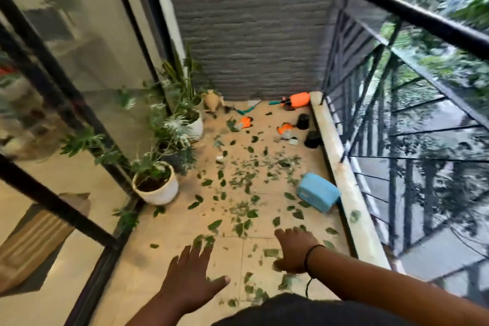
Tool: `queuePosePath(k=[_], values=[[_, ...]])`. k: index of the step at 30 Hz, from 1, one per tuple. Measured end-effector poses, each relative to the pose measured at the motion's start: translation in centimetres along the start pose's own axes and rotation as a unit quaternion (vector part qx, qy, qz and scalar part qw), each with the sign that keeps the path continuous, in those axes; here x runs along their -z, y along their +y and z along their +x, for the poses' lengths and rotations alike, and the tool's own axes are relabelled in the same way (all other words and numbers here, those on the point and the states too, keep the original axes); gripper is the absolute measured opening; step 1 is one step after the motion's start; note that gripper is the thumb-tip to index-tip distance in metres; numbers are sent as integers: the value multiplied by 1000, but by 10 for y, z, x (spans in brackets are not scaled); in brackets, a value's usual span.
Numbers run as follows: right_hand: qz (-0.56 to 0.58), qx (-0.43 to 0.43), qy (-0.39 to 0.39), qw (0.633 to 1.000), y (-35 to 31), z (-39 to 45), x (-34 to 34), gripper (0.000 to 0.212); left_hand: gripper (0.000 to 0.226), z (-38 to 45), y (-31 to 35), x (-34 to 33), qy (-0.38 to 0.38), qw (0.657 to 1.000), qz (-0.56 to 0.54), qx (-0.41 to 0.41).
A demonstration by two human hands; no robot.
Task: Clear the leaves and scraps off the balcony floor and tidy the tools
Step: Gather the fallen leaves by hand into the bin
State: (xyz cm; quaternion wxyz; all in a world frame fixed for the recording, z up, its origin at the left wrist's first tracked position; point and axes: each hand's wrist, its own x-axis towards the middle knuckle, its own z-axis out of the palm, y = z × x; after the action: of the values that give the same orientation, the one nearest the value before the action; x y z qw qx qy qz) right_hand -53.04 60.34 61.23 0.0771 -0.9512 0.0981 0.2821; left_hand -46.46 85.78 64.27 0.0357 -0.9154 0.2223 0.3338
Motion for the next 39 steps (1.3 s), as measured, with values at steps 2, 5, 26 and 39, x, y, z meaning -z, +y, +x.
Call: queuePosePath(k=[2, 5, 26, 39], values=[[20, -29, 8, 999, 17, -13, -1, 74, 114, 5, 14, 6, 3, 1000, 21, -22], [48, -63, 20, 997, 31, -28, -3, 76, 97, 12, 23, 14, 15, 999, 25, -40], [66, -138, 62, 986, -113, -38, 30, 77, 101, 29, -110, 58, -24, 993, 59, -103], [91, -230, 61, 967, -113, -75, 12, 76, 96, 46, -91, 74, -2, 977, 97, -188]])
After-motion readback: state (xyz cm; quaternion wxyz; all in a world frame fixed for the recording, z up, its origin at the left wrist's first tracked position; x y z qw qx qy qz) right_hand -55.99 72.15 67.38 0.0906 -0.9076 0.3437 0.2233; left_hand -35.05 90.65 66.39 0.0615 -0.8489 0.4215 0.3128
